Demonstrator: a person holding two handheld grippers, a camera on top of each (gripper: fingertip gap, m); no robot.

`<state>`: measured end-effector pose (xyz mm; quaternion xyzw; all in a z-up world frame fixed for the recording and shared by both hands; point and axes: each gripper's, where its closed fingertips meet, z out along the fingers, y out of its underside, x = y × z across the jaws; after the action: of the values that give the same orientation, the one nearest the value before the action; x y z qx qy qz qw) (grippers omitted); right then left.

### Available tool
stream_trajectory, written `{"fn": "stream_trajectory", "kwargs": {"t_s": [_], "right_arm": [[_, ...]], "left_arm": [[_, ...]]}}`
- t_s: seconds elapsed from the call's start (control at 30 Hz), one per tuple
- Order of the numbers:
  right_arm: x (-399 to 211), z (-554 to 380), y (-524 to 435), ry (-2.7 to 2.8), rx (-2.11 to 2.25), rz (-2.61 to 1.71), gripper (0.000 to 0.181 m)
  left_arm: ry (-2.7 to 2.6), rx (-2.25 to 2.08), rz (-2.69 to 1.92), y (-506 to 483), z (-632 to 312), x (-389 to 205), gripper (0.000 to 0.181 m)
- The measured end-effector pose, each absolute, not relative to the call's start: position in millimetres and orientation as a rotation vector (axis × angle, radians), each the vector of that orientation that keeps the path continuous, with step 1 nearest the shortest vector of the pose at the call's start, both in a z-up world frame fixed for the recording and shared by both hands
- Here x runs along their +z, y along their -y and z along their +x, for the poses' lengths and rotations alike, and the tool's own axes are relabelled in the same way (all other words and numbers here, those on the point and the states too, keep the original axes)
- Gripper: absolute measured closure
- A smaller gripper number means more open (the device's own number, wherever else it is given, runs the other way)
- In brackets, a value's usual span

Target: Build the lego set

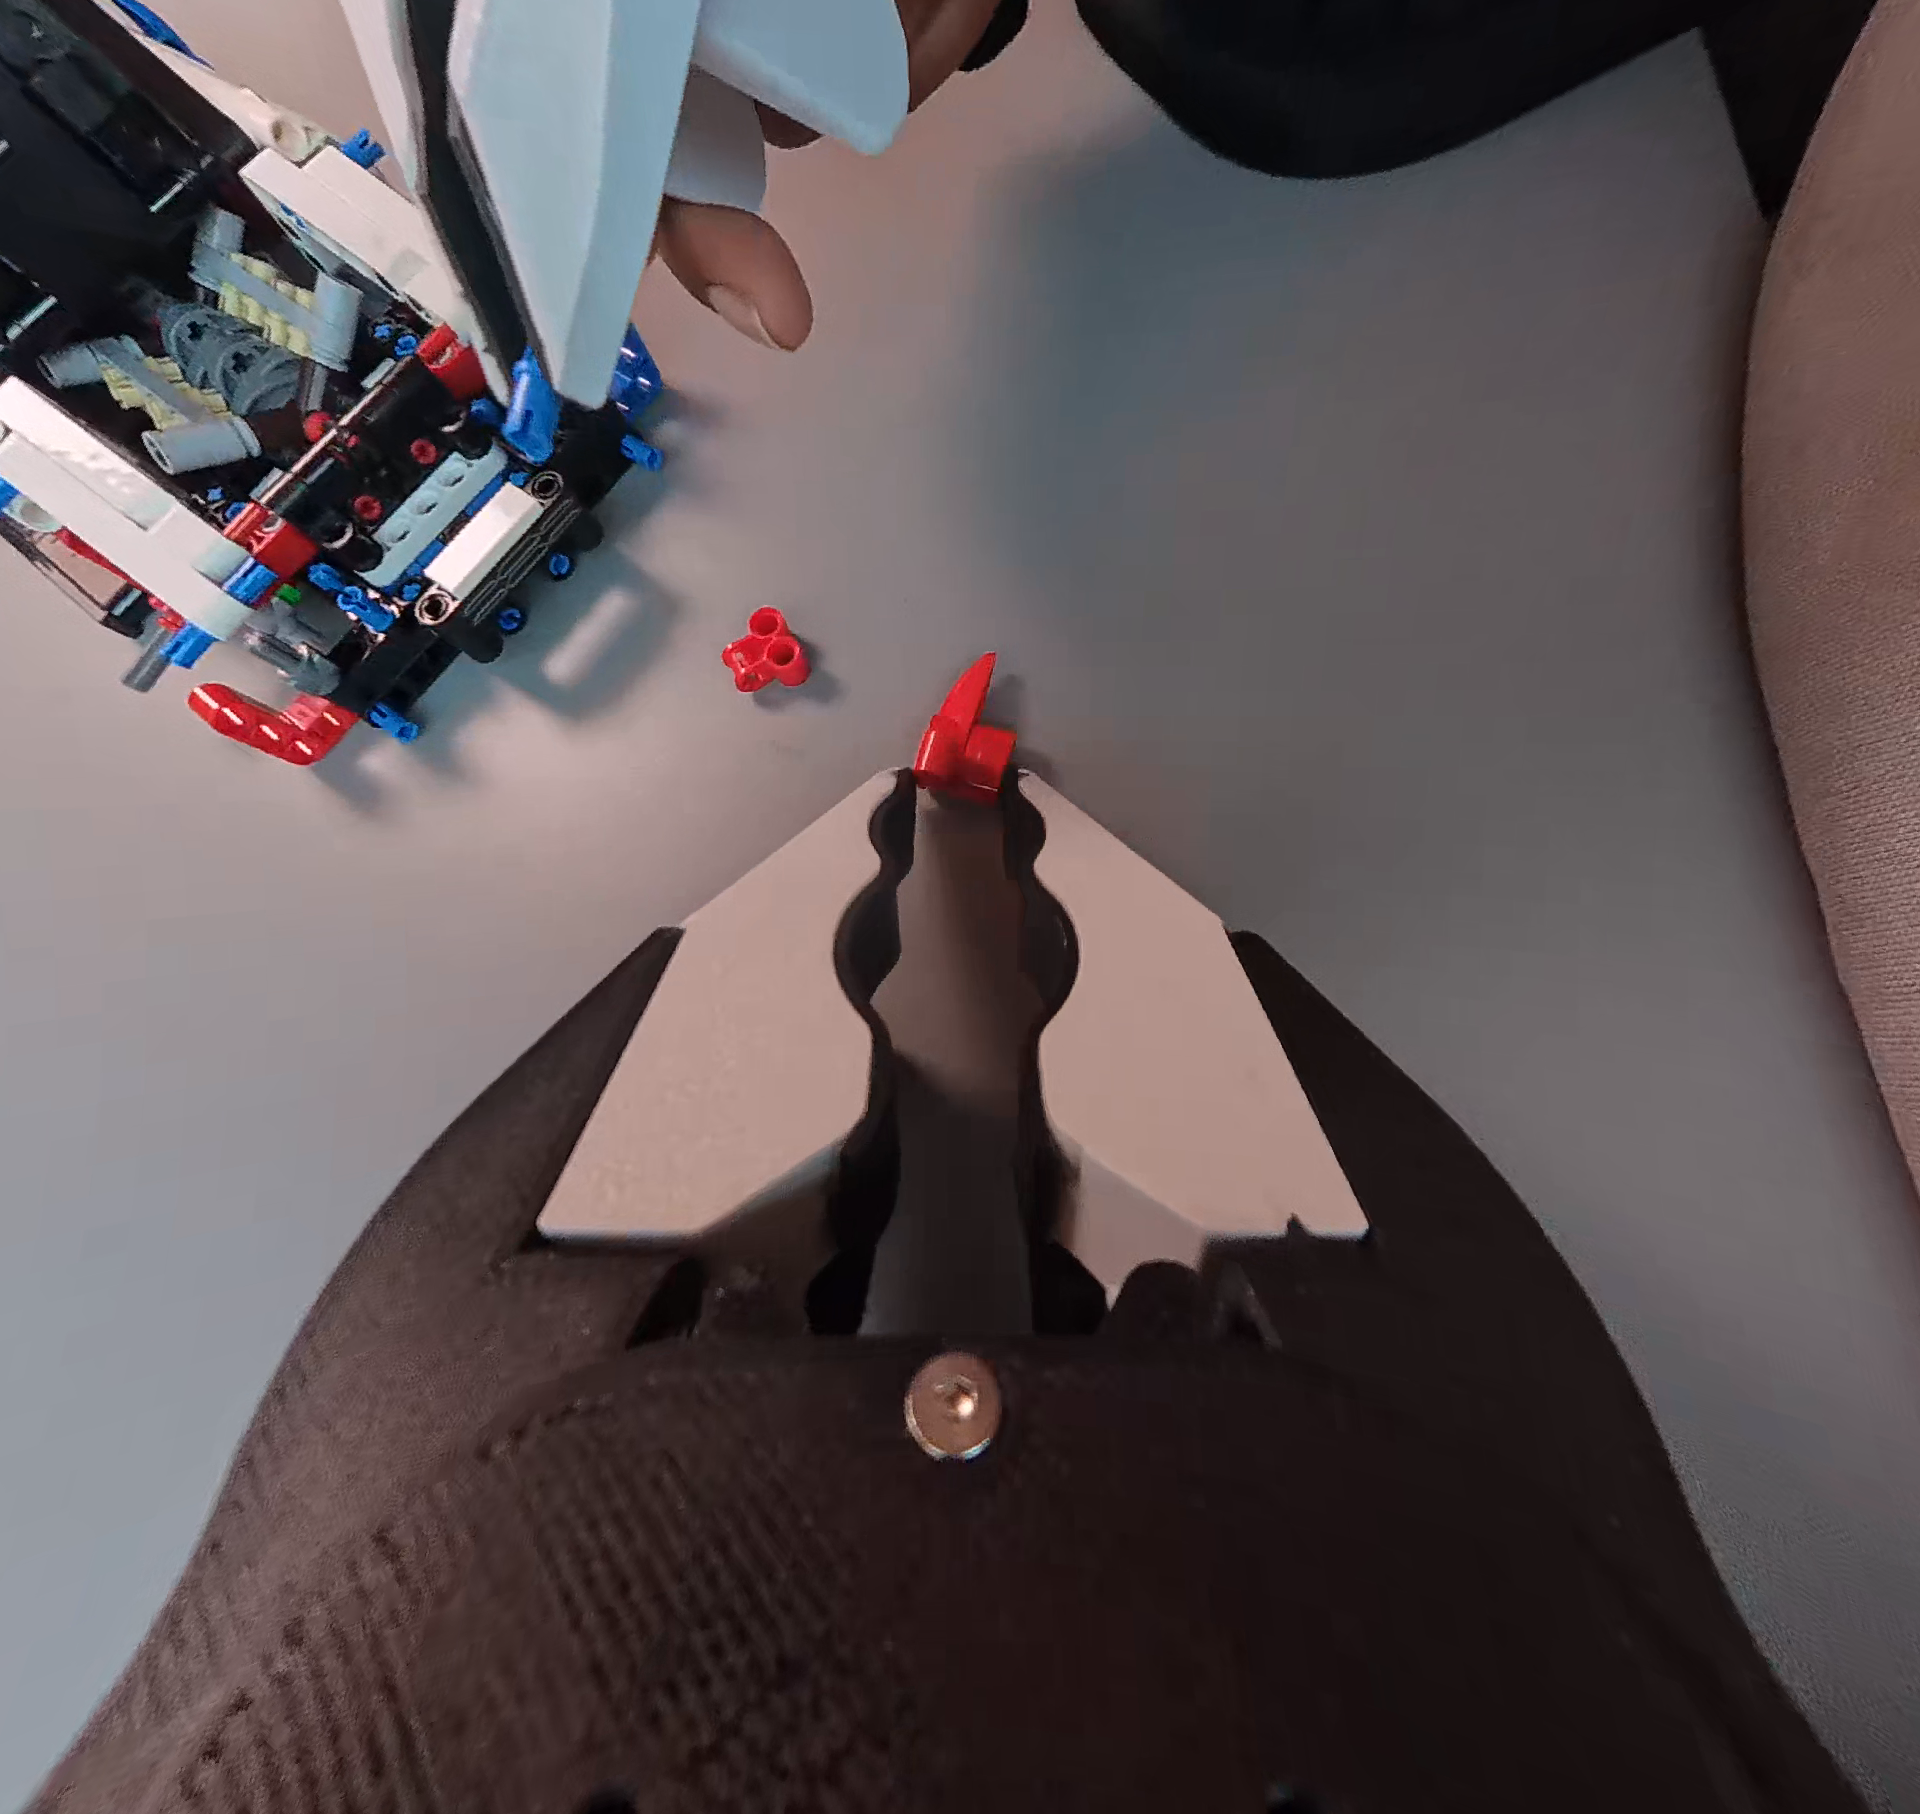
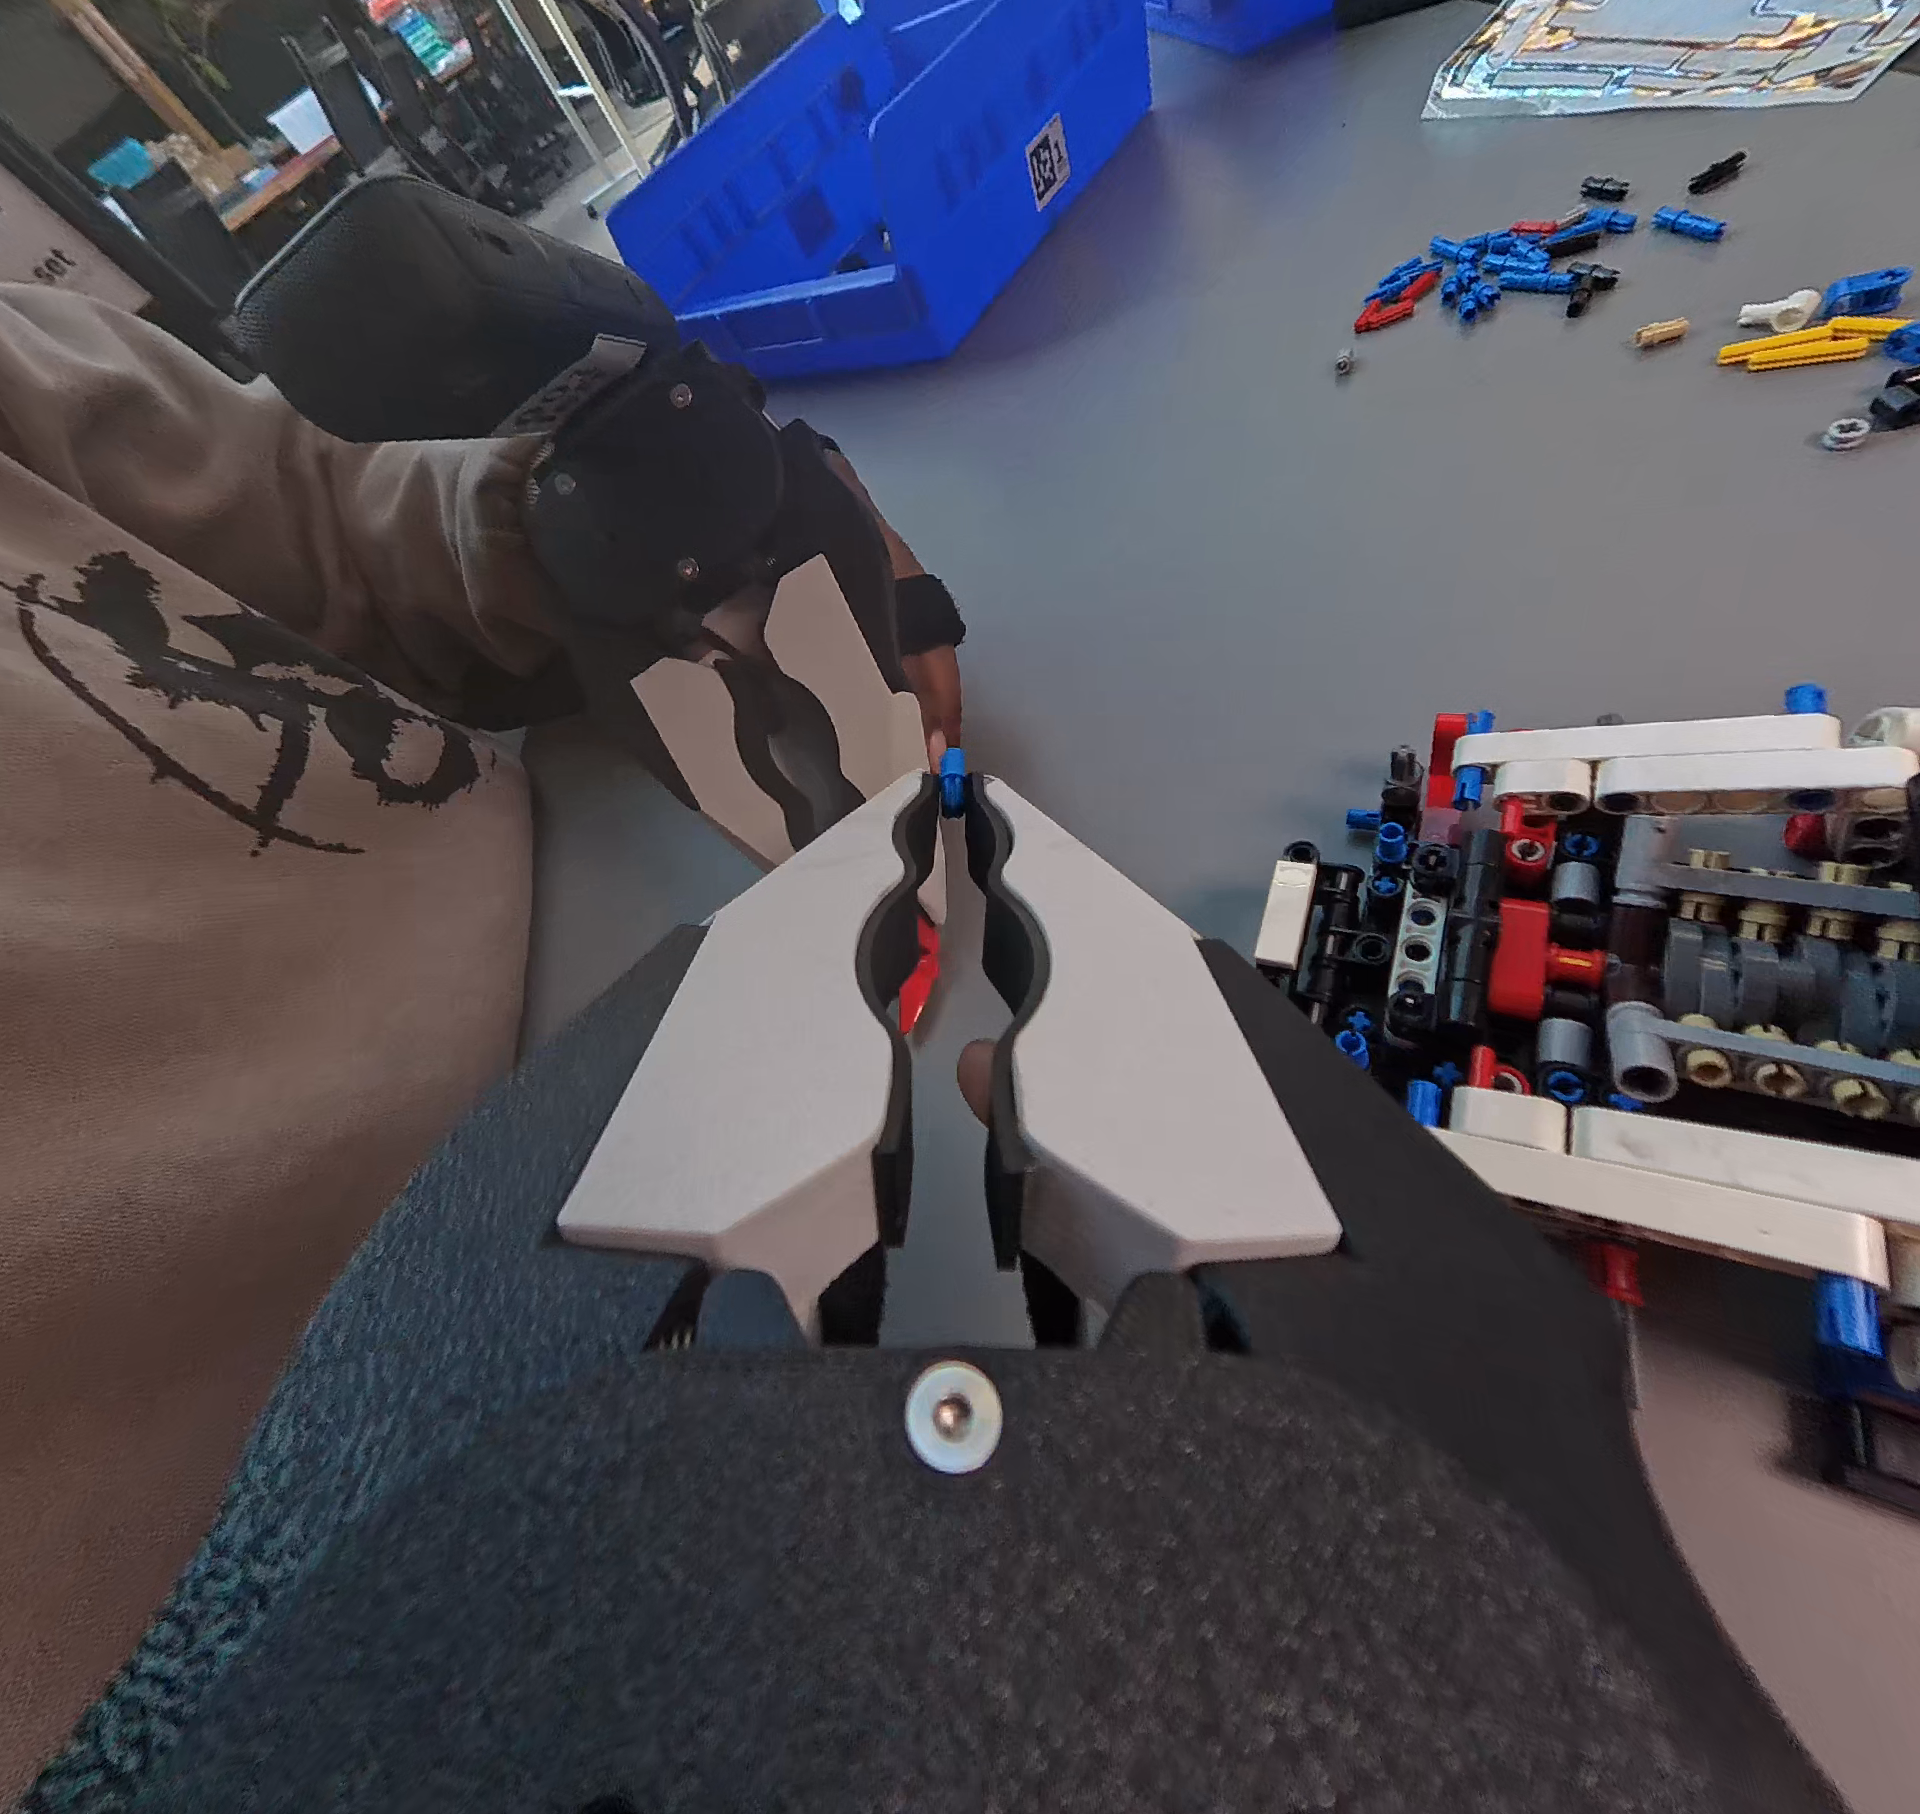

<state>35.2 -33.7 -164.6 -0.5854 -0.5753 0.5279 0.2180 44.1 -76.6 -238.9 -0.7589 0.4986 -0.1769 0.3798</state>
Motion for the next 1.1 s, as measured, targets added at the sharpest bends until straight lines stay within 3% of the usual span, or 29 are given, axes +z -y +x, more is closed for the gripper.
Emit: {"fn": "stream_trajectory", "kwargs": {"t_s": [0.03, 0.27, 0.6, 1.1], "right_arm": [[-164, 36, 36, 1.613, 1.455, -1.599, 0.179], [-177, 40, 51, 1.779, 1.300, -1.466, 0.179], [-204, 27, 59, 1.789, 1.275, -1.581, 0.179], [-215, 22, 61, 1.804, 1.232, -1.561, 0.180]], "left_arm": [[-1.275, -0.456, -1.928, 76, 43, -238, 0.167], [-1.015, -0.670, -1.810, 68, 33, -197, 0.168], [-1.055, -0.483, -1.869, 61, 29, -211, 0.168], [-0.995, -0.572, -1.976, 65, 27, -223, 0.169]]}}
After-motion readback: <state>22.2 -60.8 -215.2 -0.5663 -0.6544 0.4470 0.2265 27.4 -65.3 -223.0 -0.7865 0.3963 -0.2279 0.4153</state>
